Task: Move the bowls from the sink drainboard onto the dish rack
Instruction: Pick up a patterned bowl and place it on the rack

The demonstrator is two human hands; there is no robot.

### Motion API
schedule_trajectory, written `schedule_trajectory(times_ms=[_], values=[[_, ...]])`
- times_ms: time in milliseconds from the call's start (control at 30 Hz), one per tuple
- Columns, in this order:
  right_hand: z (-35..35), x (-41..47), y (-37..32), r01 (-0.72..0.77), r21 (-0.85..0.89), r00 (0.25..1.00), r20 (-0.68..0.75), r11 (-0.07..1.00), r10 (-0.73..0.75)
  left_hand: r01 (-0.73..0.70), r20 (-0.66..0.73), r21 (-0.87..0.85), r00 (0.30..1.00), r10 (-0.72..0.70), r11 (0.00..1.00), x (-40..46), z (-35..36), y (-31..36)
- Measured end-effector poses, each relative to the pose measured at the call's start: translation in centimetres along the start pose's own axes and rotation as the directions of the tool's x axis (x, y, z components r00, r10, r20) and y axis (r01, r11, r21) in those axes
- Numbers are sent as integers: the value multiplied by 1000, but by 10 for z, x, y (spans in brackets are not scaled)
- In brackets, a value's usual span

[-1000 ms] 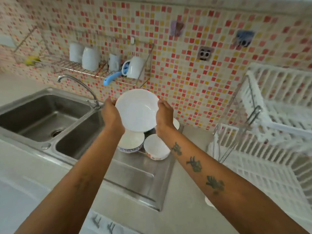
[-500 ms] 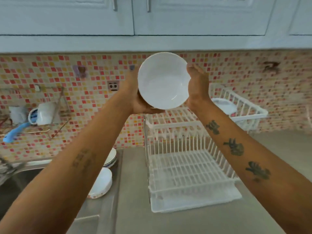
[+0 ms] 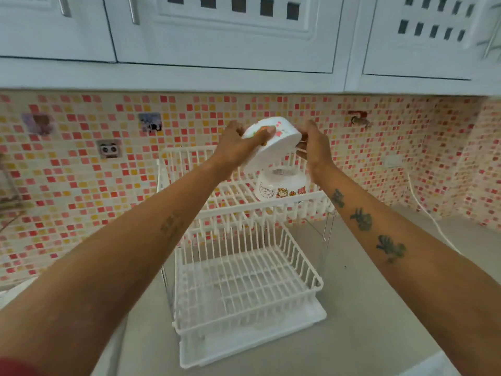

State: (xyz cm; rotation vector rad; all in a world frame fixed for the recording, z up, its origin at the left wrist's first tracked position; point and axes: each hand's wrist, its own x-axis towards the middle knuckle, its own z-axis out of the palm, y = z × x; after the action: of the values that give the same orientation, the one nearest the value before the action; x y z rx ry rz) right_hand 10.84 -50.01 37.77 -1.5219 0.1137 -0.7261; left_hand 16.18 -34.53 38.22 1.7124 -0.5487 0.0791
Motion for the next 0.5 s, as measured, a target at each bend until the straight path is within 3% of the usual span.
schedule_trajectory(times_ms=[133, 200, 367, 500], values=[[1, 16, 21, 19, -64, 997, -68, 998, -23, -222, 0, 188, 974, 226, 957, 11, 25, -18], [1, 24, 35, 25, -130, 994, -105, 991, -39, -275, 38, 237, 961, 274, 932, 17, 35, -29], [-3, 38, 57, -82, -241, 987, -151, 967, 46, -277, 127, 307, 960, 249, 911, 29, 50, -53], [-2, 46, 68, -185, -285, 982, -94, 940, 164, -302, 219, 403, 949, 229, 864, 32, 54, -62]])
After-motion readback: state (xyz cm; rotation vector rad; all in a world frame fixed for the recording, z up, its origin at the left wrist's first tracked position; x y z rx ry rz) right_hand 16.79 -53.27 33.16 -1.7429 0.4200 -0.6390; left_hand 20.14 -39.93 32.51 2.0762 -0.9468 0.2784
